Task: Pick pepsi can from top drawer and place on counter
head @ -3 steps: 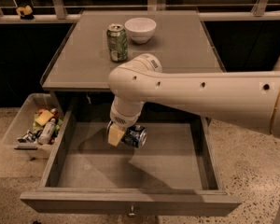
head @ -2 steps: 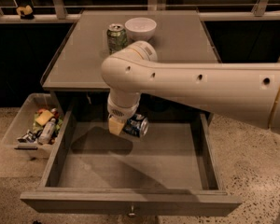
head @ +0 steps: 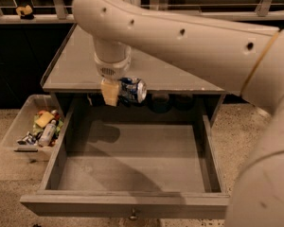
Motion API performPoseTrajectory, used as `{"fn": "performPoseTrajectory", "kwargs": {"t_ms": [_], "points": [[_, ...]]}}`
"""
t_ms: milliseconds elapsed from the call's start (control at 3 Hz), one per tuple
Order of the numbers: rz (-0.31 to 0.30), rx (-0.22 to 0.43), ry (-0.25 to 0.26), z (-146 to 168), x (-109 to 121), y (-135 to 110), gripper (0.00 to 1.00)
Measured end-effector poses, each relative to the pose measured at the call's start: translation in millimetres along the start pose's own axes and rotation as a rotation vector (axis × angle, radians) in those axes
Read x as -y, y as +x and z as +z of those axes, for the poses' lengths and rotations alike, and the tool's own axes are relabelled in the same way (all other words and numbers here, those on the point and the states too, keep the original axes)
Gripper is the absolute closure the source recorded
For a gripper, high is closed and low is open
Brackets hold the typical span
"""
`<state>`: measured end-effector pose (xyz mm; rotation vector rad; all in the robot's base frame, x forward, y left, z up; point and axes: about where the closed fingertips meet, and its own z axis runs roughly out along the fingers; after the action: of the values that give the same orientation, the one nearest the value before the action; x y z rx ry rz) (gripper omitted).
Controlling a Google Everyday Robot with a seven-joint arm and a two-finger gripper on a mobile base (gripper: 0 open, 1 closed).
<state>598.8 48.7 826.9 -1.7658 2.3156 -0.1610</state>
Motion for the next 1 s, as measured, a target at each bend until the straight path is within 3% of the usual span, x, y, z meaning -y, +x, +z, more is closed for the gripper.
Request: {"fn": "performPoseTrajectory", "kwargs": {"t_ms": [333, 667, 1000], "points": [[-0.030, -0.055, 0.010, -39.6, 33.7, -4.8, 1.00], [-0.007, -0.028, 0.029, -68.4, 46.2, -7.6, 1.00], [-0.007, -0.028, 0.029, -68.4, 46.3, -7.5, 1.00]]}}
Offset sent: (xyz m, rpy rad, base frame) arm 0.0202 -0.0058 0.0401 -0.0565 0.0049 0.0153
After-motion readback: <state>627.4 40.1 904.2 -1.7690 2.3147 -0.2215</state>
